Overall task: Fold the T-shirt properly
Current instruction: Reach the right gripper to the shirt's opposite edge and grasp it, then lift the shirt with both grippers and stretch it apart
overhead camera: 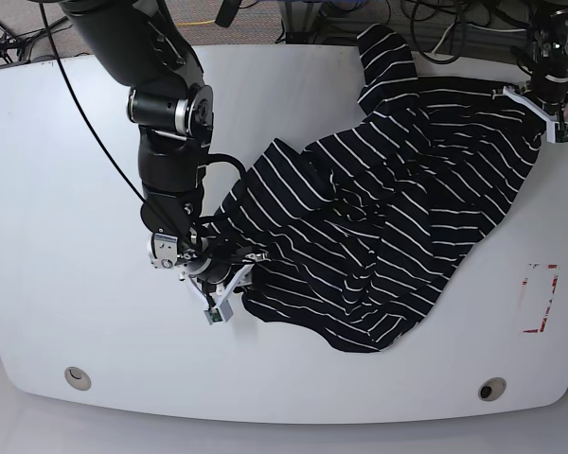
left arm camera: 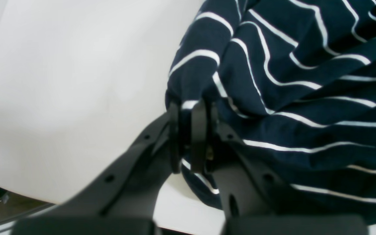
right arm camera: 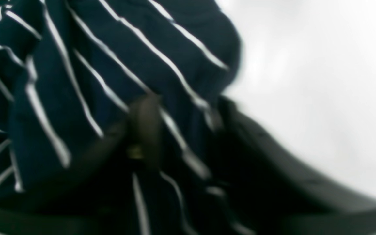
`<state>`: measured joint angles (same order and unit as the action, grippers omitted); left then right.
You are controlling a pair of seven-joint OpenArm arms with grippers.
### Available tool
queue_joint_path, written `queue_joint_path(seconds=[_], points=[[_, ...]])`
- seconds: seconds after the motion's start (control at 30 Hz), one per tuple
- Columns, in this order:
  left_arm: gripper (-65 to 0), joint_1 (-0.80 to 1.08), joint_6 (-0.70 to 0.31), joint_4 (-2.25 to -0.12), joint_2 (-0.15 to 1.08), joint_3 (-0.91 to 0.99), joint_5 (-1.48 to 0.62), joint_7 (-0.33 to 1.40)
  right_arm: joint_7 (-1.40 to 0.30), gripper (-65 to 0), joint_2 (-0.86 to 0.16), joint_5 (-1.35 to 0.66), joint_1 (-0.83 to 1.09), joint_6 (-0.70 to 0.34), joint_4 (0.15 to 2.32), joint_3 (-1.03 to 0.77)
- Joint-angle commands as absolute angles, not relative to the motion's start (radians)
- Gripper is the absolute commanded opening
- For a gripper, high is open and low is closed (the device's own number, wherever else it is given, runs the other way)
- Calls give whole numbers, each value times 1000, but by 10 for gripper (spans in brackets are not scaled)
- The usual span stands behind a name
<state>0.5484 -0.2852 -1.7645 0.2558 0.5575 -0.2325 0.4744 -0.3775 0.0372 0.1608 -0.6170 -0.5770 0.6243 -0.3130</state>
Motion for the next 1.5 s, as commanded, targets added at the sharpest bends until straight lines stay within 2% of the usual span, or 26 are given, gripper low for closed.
queue_joint_path(seconds=[0.0,0.03,0.27,0.57,0.67,1.07,1.47], points=[[-650,550,-278,-1779,274,570,-236,450,-363,-617,28,157,-664,-576,636,-314],[-650,550,-278,-1779,275,570,-236,450,-364,-650,28,157,-665,-576,636,-314],[-650,550,-278,-1781,291,587,-234,450,-418,-650,10,157,-671,-582,665,-315],[-650,479,-278,-1784,331,615,-236,450,-599,-650,-13,157,-573,-581,1075,-318],[-650,424,-278,-1782,331,608,-234,460,-642,-650,-47,154,-572,-579,1122,-318],[-650,104,-278,-1785,371,504,-234,699,-696,-650,-143,151,-567,-584,1227,-321],[-650,-203,-278,-1787,366,427,-236,877,-730,-650,-165,151,-579,-585,1374,-312]])
